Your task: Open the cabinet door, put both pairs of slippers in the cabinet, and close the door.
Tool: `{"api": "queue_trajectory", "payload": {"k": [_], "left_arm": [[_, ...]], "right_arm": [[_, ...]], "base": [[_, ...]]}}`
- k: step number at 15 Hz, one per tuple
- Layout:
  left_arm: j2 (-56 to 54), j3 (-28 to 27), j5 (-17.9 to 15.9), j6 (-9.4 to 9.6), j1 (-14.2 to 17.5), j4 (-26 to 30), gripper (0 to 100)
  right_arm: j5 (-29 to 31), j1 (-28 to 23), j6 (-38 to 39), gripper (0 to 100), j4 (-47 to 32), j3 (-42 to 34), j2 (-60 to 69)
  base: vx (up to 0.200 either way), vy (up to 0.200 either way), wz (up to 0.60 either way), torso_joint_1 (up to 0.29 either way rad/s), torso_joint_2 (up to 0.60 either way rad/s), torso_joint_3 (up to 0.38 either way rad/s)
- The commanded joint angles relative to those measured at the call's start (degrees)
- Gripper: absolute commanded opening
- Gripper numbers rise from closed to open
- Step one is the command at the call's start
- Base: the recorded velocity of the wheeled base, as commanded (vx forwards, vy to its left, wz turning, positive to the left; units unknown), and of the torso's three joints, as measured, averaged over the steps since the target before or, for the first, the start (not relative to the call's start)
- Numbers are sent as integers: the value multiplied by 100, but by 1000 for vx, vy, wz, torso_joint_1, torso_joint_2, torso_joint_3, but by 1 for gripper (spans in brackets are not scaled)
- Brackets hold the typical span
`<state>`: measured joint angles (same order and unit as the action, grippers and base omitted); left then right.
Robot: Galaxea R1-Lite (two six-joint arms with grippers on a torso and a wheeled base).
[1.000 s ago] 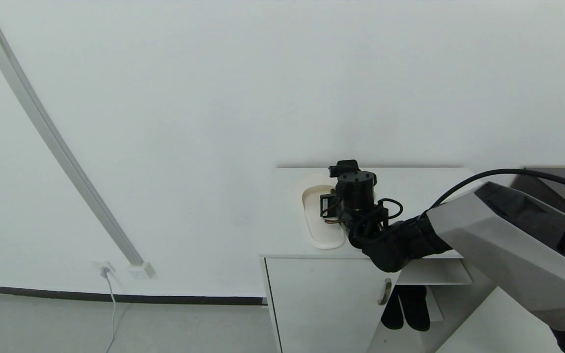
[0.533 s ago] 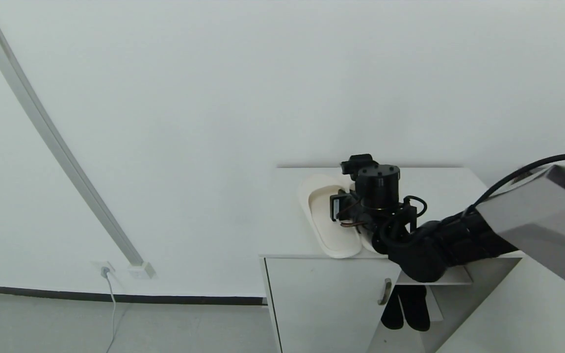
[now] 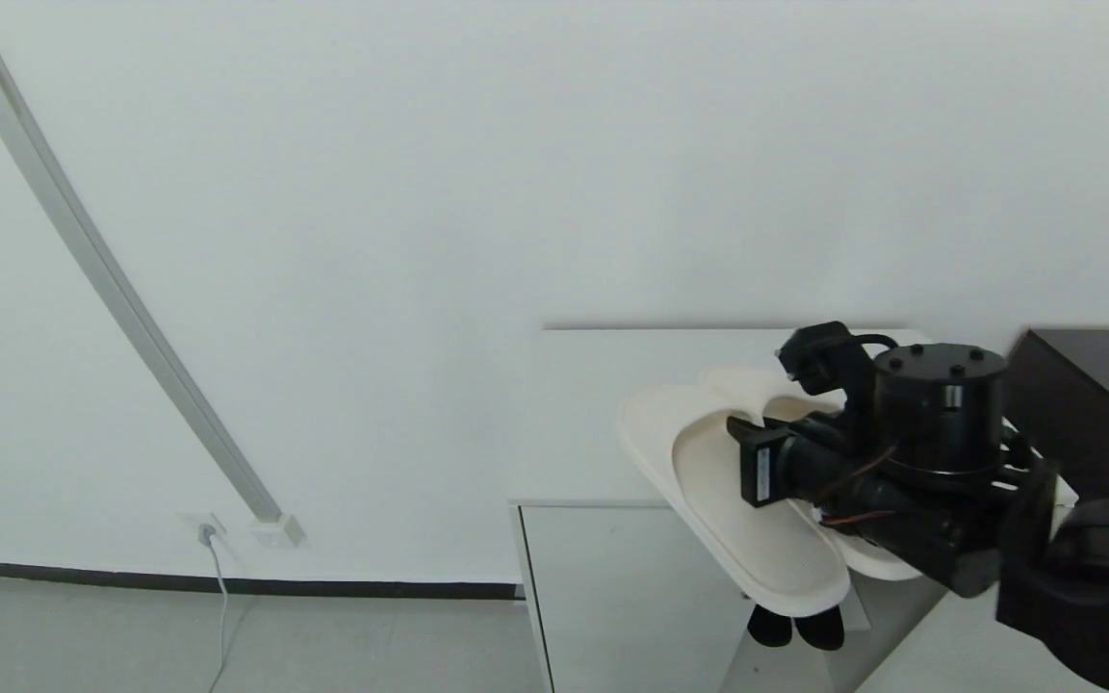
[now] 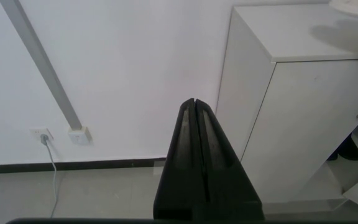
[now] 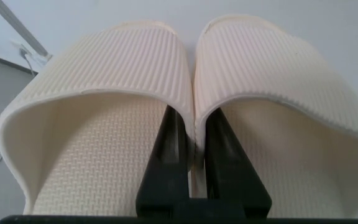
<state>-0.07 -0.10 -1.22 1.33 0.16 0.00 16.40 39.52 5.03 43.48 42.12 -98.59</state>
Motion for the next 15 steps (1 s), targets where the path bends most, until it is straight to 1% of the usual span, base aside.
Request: {"api": "queue_trajectory", "payload": {"k": [1, 3, 10, 15], "left_arm": [[7, 1, -1, -10, 2, 0, 0], [7, 1, -1, -10, 2, 0, 0], [7, 1, -1, -10, 2, 0, 0], [7, 1, -1, -10, 2, 0, 0]], "right_arm": [[-49, 100, -2, 0, -7, -564, 885], [-49, 126, -2, 0, -7, -661, 964], [-40, 240, -2, 0, 2, -635, 850], [-31, 249, -2, 0, 2, -643, 832]], "base": [[0, 0, 0, 0, 0, 0], [0, 0, 0, 0, 0, 0], [0, 0, 0, 0, 0, 0], [-200, 0, 0, 6, 0, 4]]}}
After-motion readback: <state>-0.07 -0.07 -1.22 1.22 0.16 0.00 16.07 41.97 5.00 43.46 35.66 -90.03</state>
